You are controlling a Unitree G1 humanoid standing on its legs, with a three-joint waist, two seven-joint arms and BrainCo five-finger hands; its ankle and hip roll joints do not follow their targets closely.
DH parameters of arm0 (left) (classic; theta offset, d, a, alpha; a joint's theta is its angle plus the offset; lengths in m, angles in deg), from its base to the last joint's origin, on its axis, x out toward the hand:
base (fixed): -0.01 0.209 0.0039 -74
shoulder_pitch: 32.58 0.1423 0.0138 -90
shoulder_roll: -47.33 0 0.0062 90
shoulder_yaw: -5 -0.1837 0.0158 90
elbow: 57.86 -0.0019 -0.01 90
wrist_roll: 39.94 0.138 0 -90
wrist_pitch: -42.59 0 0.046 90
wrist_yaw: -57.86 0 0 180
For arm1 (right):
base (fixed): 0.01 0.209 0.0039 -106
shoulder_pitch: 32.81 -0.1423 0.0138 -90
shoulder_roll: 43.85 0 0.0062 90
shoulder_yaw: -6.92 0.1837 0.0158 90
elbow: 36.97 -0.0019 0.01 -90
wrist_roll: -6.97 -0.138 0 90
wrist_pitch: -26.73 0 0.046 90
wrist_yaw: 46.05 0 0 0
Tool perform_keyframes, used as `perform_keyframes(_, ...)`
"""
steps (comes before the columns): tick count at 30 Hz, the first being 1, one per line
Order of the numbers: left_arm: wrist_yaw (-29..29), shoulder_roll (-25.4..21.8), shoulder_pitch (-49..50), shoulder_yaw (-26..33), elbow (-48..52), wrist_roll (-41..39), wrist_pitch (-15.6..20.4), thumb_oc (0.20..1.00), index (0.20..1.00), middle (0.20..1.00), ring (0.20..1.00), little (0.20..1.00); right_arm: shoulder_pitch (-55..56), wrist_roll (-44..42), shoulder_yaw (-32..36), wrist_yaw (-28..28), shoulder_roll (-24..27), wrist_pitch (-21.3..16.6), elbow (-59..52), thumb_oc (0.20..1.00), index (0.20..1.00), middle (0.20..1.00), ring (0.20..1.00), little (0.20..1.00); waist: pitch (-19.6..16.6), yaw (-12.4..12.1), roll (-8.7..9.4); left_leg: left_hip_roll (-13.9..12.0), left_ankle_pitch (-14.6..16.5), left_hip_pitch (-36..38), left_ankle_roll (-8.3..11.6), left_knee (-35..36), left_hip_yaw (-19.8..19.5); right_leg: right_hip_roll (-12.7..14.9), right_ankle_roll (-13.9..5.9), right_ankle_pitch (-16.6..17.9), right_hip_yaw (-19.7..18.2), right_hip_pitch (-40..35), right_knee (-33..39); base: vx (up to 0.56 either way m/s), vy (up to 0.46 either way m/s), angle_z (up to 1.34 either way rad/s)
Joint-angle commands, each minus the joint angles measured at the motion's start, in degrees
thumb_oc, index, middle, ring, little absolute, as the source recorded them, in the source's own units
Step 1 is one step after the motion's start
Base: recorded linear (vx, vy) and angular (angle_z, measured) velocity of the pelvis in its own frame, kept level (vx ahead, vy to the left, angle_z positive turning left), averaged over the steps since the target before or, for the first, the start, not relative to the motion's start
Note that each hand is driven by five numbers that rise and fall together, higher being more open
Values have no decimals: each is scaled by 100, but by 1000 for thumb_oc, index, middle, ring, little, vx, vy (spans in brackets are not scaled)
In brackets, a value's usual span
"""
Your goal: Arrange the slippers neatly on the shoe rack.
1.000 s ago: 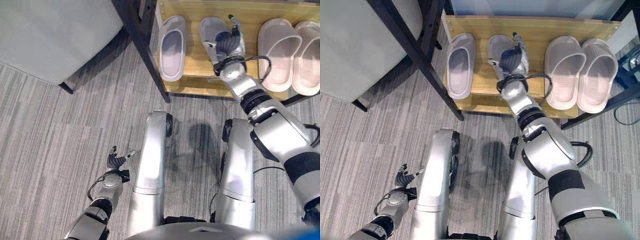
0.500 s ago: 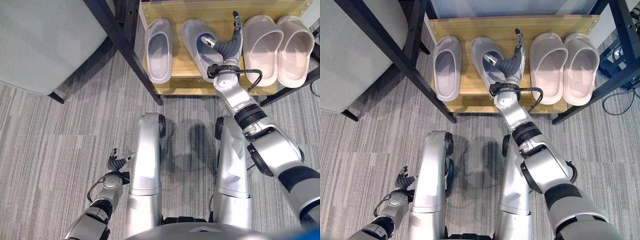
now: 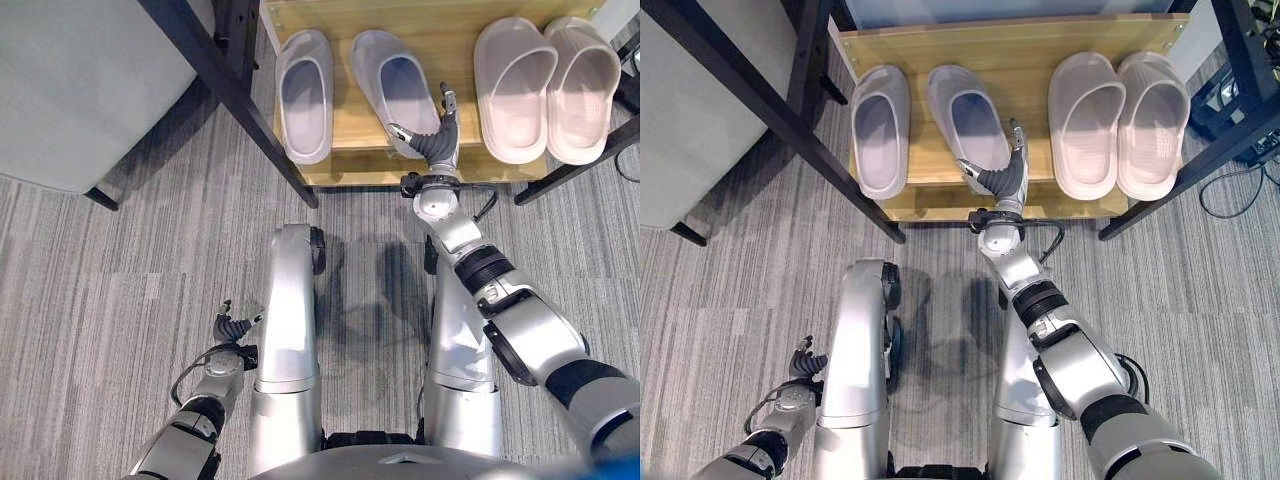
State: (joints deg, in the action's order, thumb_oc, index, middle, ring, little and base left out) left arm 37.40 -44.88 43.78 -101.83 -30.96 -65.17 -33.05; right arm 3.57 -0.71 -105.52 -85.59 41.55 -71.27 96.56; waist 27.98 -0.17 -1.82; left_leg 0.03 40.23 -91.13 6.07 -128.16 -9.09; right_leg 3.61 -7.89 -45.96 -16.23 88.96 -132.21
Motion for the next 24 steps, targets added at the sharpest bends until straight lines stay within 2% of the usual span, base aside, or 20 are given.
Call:
perform_keyframes(1,-136,65,105,-77,-76,154,67,1000,1000,1000,1000,1000,-378,18,-195,150,-49,-284,-687,1000,1000,1000,1000,1000,-136,-281,-83,167,645,117,-483,-427,-223,-30,685,934,-434,-309,-281,0,0,0)
perform_keyframes(15,-215,89,-11,-76,-234,306,0,1000,1000,1000,1000,1000,-364,14,-504,332,-478,-349,-915,1000,1000,1000,1000,1000,-50,-286,-113,196,673,117,-450,-584,-223,-53,668,937,-478,-354,-451,0,0,0)
perform_keyframes(24,-188,85,29,-79,-337,397,-61,1000,1000,1000,1000,1000,-405,53,-607,479,-506,-250,-865,1000,1000,1000,1000,1000,-48,-287,-120,240,676,117,-420,-625,-243,-66,670,941,-508,-380,-501,0,-3,0)
